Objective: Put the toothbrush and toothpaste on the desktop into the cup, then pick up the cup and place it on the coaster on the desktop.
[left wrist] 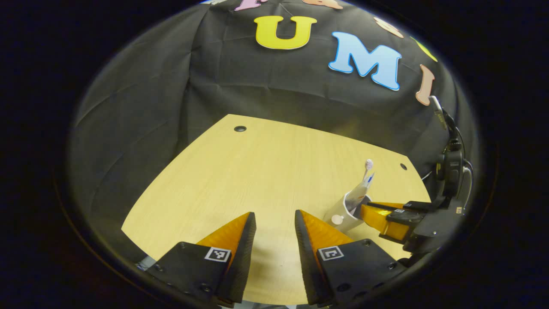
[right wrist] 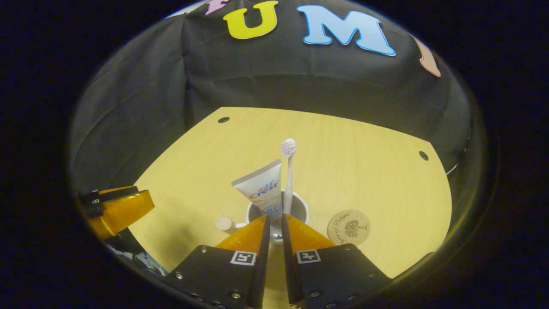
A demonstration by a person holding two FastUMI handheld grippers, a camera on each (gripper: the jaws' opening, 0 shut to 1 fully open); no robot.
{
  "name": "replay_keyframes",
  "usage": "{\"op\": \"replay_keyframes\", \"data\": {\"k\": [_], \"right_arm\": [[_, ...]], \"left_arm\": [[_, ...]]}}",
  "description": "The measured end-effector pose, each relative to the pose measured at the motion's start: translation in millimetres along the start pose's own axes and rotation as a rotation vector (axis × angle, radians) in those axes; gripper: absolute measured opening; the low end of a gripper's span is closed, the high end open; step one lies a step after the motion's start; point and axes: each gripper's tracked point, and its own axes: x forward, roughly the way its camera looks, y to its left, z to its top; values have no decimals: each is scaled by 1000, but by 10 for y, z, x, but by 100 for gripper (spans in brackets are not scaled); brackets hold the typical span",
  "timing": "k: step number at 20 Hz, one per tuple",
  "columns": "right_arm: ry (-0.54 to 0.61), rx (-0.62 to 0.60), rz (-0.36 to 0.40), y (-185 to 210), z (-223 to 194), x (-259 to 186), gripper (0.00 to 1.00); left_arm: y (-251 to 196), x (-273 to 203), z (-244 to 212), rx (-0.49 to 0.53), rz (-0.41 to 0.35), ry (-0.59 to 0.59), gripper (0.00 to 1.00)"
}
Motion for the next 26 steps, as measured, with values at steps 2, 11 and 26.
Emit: {"op": "replay_keyframes", "data": {"k": [2, 11, 26], "right_arm": [[-9, 11, 2, -43, 23, -93, 20], [-53, 166, -71, -652, -125, -623, 20], [-15, 624, -345, -1795, -1324, -1237, 23]], "left_arm": [[-137, 19, 7, 16, -53, 9, 60], [-898, 251, -119, 216, -336, 145, 59], [-1170, 705, -402, 643, -467, 389, 48]]}}
